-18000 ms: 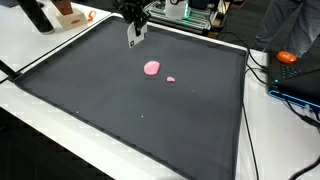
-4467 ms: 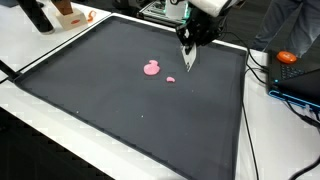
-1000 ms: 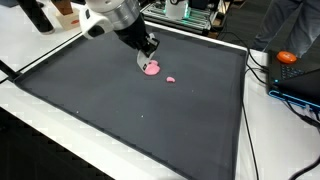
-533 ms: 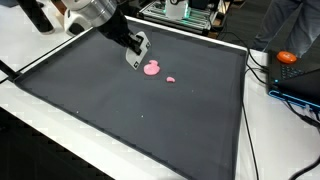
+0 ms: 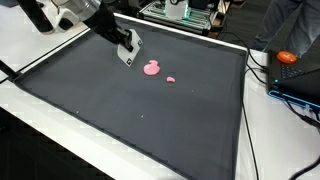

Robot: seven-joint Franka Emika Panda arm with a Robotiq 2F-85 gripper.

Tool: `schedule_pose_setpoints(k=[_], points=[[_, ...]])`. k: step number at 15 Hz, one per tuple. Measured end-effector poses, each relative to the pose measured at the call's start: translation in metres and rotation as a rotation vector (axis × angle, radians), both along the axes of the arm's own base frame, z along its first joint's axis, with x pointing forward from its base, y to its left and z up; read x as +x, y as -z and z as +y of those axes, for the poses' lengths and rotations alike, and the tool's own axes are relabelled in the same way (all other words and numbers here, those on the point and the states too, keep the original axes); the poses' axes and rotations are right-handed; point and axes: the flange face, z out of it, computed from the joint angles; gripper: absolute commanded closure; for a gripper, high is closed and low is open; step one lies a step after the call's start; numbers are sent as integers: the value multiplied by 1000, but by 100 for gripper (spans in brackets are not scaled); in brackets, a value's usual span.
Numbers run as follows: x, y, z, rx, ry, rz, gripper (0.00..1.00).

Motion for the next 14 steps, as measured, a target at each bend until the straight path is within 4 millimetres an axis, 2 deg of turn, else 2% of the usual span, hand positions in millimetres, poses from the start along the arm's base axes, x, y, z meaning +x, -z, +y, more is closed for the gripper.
schedule_pose_setpoints(k=[6,14], points=[[-12,4,-13,31,-102,-127,99],[-45,11,-13,60,-274,-226,99]])
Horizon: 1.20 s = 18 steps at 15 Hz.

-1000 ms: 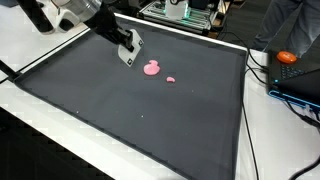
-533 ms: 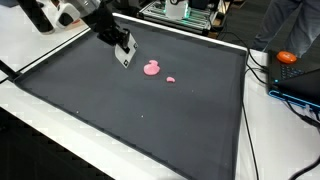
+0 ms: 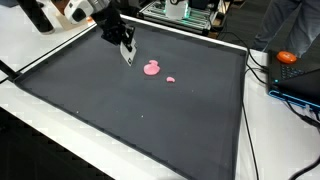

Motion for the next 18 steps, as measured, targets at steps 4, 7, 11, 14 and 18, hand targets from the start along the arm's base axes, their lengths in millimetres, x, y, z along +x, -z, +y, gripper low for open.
schedule_pose_setpoints(k=[4,7,11,14,18], points=[[-13,-4,5,8,-60,-28,99],[-18,-9,12,7,-92,-64,99],[-24,-16,27,3,-122,-95,99],[-27,-22,41,-2,-150,-109,99],[-30,-30,63,-16,-200,-121,99]])
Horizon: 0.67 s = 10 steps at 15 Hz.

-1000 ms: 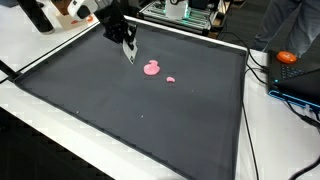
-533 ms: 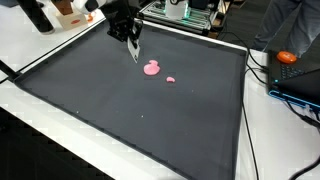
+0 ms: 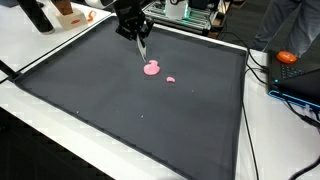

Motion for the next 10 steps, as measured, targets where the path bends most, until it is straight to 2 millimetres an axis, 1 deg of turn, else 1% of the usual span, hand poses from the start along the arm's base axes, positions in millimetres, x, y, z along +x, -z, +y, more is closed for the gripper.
schedule_pose_setpoints(k=[6,10], points=[[-3,-6,40,-50,-54,-11,99],[-3,-10,72,-89,-74,-19,99]])
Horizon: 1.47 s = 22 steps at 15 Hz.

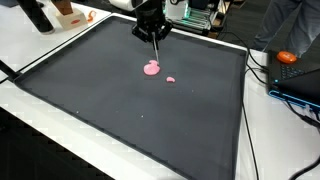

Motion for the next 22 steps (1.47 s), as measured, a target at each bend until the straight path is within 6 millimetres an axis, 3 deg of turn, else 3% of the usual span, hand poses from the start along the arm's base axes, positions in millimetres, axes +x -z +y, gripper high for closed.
schedule_pose_setpoints(k=[12,17,22], points=[[10,4,102,-177,28,47,99],[17,14,129,-238,53,65,99],[23,20,141,-273,84,84,99]])
